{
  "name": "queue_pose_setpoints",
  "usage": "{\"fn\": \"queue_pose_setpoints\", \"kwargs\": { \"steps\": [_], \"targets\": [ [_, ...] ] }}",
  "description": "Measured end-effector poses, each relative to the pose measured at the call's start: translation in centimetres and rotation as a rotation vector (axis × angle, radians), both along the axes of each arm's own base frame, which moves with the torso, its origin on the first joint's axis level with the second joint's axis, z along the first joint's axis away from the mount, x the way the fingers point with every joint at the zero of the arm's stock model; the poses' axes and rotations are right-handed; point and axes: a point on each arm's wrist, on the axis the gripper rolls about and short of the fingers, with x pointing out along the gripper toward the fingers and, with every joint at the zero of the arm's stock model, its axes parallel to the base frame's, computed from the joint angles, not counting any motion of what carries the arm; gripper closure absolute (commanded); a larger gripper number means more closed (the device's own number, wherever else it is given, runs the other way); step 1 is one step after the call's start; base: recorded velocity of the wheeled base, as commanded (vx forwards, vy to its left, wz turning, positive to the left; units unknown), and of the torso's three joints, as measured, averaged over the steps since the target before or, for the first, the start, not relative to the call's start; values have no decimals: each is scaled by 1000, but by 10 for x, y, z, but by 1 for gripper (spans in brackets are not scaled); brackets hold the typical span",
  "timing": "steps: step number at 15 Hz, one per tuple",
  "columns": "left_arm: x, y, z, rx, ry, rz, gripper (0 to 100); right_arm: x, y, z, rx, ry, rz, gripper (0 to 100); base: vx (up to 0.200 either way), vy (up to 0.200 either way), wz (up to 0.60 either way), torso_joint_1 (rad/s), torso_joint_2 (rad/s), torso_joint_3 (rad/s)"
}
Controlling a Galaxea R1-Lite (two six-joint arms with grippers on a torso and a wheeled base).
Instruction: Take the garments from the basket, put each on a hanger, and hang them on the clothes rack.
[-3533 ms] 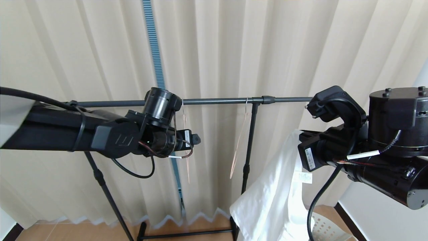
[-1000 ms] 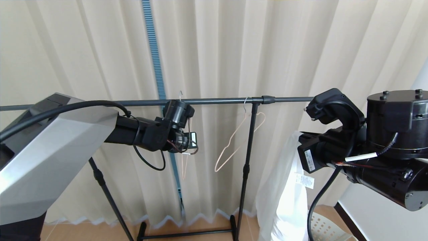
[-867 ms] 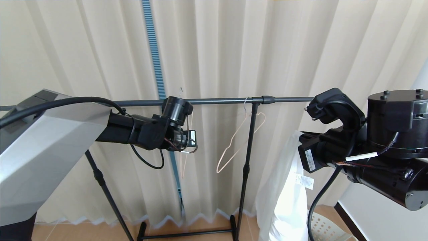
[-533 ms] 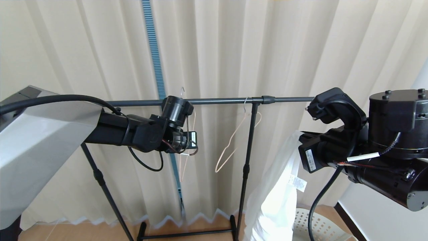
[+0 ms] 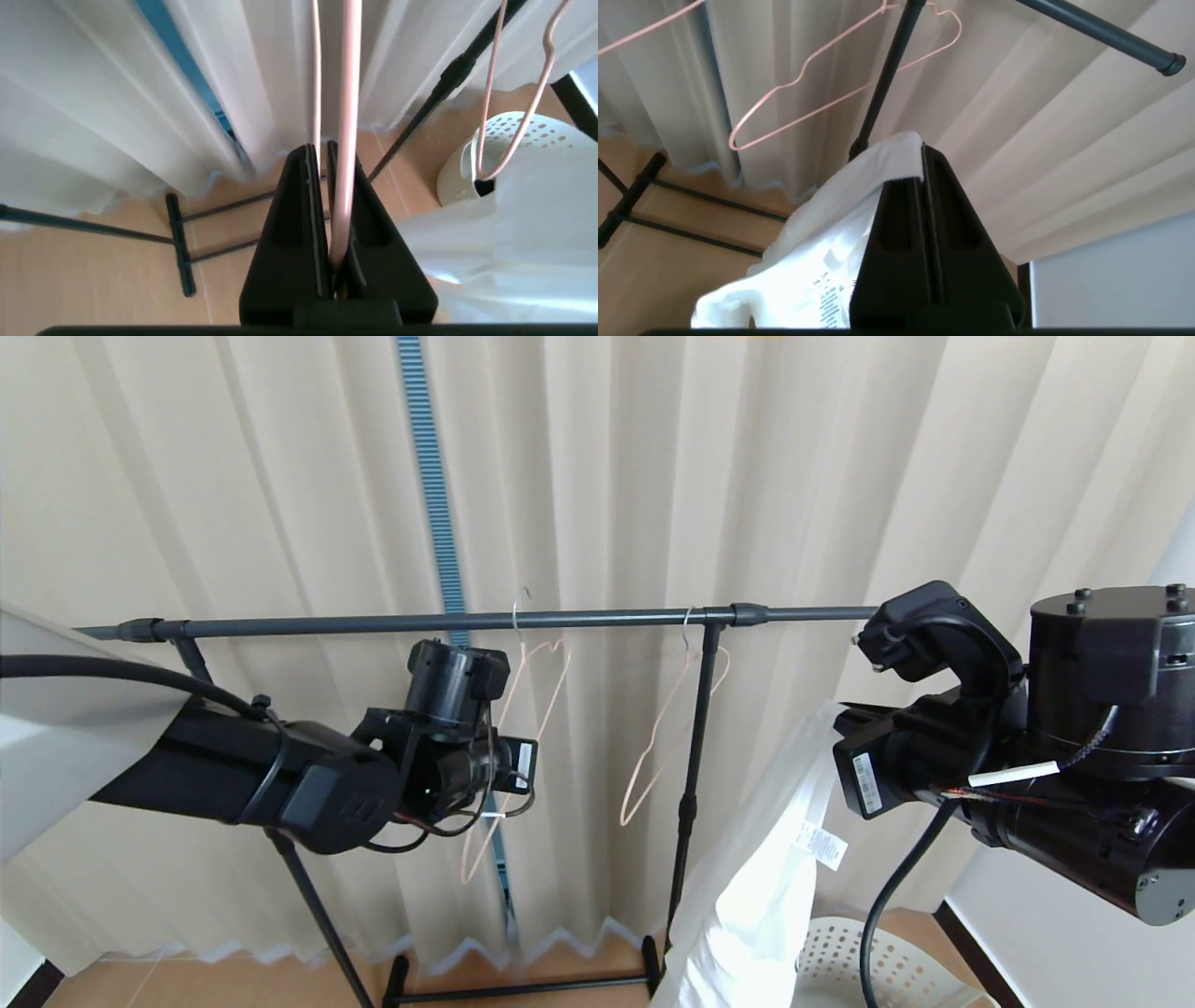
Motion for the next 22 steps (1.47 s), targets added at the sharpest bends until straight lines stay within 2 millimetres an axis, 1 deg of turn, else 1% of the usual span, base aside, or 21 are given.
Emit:
{"fn": "queue_pose_setpoints", "kwargs": {
  "steps": [3, 5, 7, 12, 17, 20, 22],
  "targets": [
    [-23, 12, -5, 46, -43, -48, 100, 0, 0, 0, -1, 1, 0, 100, 0, 0, 0, 0, 0, 0],
    [-32, 17, -5, 58, -54, -58, 100, 0, 0, -1, -2, 2, 0, 100, 0, 0, 0, 0, 0, 0],
    [-45, 24, -9, 80, -79, -86, 100, 1, 0, -1, -2, 2, 0, 100, 0, 0, 0, 0, 0, 0],
    [-81, 45, -20, 60, -192, -210, 100, 1, 1, -1, -2, 3, 0, 100, 0, 0, 0, 0, 0, 0],
    [-119, 72, -28, 8, -272, -334, 100, 2, 0, -1, -14, -5, -10, 100, 0, 0, 0, 0, 0, 0],
    [-142, 87, -34, 9, -301, -403, 100, 4, 0, 1, -27, -20, -61, 100, 0, 0, 0, 0, 0, 0],
    [-154, 92, -38, 27, -303, -472, 100, 8, 1, -2, -59, -34, -144, 100, 0, 0, 0, 0, 0, 0]
  ]
}}
